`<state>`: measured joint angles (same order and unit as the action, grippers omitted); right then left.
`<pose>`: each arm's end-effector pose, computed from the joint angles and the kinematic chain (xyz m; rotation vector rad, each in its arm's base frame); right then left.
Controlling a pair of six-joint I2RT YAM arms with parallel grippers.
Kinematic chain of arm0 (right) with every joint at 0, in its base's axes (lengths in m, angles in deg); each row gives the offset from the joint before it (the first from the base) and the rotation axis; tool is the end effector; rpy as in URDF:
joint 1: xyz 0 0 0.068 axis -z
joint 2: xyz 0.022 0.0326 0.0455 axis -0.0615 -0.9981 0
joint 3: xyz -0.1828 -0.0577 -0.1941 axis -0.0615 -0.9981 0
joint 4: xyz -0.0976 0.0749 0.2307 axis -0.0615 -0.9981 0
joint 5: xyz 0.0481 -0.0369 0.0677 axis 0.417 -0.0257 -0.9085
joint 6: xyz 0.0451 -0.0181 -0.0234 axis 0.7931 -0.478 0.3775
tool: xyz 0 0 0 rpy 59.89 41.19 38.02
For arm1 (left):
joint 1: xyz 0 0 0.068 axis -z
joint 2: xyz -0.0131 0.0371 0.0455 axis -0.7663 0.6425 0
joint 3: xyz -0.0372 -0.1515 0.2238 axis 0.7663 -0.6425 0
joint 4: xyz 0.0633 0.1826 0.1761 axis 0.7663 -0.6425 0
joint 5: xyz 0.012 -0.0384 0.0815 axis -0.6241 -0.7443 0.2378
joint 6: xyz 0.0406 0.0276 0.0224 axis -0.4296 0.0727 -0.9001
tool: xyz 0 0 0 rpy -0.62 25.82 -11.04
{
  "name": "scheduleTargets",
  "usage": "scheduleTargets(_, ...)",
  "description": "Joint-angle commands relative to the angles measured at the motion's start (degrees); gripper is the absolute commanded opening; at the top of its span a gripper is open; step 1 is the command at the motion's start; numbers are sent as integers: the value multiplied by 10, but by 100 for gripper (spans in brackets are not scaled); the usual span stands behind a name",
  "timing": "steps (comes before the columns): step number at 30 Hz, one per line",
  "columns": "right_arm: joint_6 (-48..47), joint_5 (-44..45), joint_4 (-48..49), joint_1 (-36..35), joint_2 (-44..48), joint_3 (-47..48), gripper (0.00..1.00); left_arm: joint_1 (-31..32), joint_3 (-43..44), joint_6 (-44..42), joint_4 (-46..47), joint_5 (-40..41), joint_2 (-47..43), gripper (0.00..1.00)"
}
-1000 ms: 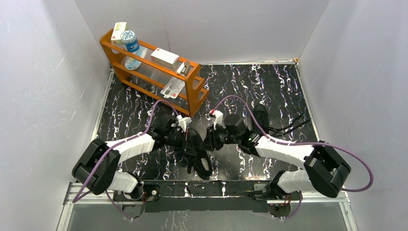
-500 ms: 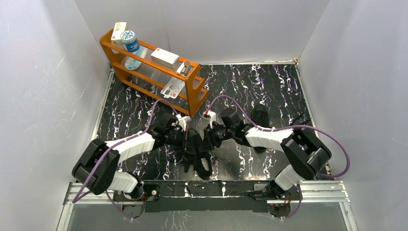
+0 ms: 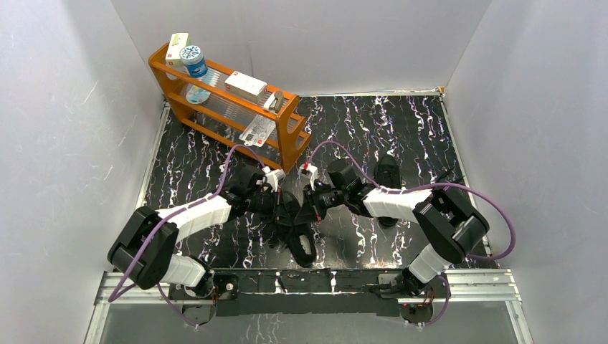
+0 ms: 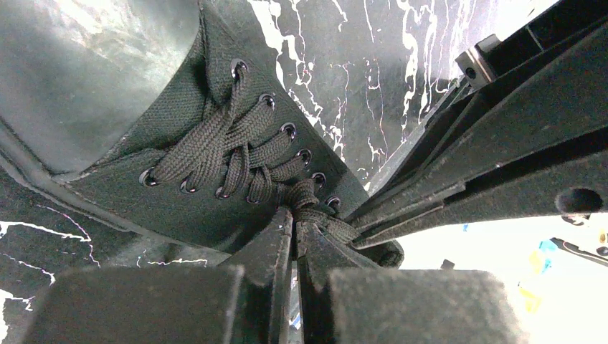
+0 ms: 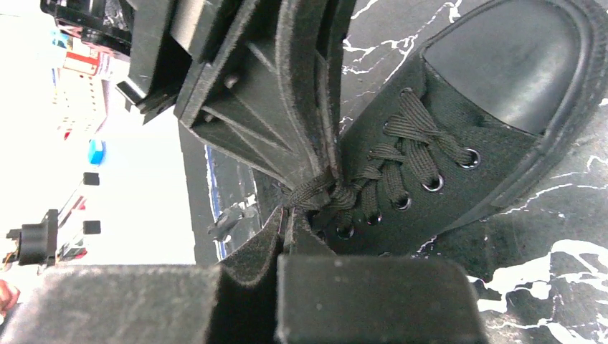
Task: Tie the shoes
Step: Tie the shoelace on the shoe.
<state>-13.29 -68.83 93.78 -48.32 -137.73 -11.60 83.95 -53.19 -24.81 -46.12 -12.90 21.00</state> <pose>0.2049 0.2378 0.1799 -0.9725 2.0830 1.4376 0.2062 -0.1633 0.1750 0.3470 2.5124 -1.2501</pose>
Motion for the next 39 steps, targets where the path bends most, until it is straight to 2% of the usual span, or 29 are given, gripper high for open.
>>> scheduleTargets(1, 5, -62, 54, -3, 7, 2, 0, 6, 14, -12, 26, 3, -1, 0)
scheduleTargets(5, 15, -71, 64, -3, 9, -6, 1, 15, 11, -23, 58, 0, 3, 0)
scheduleTargets(10, 20, -45, 32, -1, 20, 4, 24, 25, -2, -38, 107, -3, 12, 0)
scheduleTargets(16, -13, -5, -38, 51, 89, -3, 40, 28, -3, -48, 107, -3, 19, 0)
scheduleTargets(19, -34, 10, -55, 70, 93, -9, 48, 28, -6, -48, 101, 0, 10, 0)
scheduleTargets(26, -50, -50, -13, 72, 22, 1, 46, 28, -20, -40, 100, 5, -12, 0)
scheduleTargets(31, -54, -57, 9, 72, -9, 4, 46, 29, -21, -36, 102, 3, -10, 0)
scheduleTargets(39, -58, -83, 36, 72, -39, 8, 32, 30, -14, -36, 105, -1, -2, 0)
